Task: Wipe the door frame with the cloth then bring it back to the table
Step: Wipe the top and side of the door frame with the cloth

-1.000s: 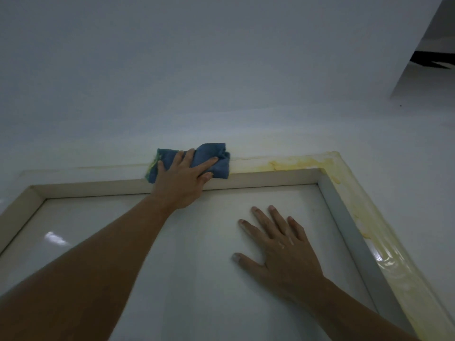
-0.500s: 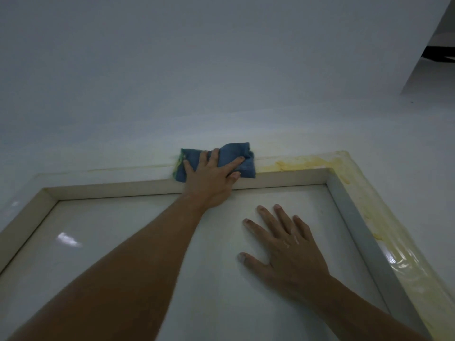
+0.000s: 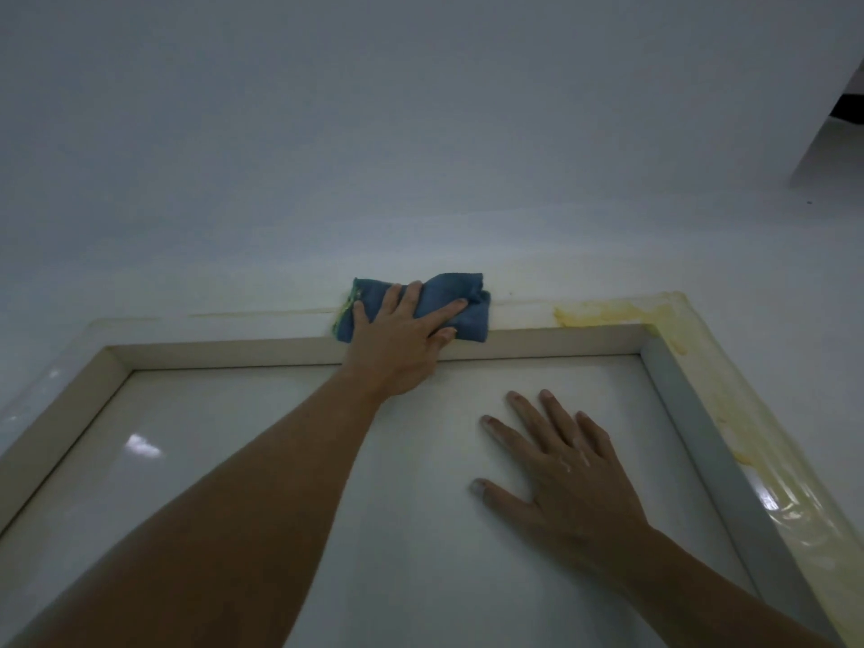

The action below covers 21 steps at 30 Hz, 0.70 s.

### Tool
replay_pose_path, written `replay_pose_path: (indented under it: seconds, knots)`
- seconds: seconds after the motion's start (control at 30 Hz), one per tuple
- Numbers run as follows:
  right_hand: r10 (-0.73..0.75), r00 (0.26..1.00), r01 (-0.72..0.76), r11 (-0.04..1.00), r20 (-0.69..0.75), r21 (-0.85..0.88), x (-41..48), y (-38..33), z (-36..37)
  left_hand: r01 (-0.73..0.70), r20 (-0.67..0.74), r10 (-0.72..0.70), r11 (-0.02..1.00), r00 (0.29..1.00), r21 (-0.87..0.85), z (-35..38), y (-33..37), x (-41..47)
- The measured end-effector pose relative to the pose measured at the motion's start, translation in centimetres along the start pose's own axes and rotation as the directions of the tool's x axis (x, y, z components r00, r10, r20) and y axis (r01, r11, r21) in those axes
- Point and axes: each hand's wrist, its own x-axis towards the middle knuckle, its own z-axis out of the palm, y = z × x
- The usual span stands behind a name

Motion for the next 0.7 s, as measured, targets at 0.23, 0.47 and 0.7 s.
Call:
replay_pose_path:
  seconds: [0.23,0.47,0.7]
  knots:
    - [-0.011,1.000,0.011,1.000,0.001,0.029,-0.1,0.3,0.0,0.127,-0.066,-0.129,0.992,0.989,-0.023,0.3,-4.2,-1.7]
    - [-0.019,1.000,0.019,0.999,-0.006,0.037,-0.1,0.4,0.2,0.110,-0.091,-0.113,0.993,0.989,-0.041,0.8,-0.5,-0.5]
    - [-0.021,0.999,0.020,0.999,0.040,0.037,-0.2,0.6,-0.1,0.071,-0.058,-0.073,0.997,0.996,-0.044,0.7,5.4,1.0]
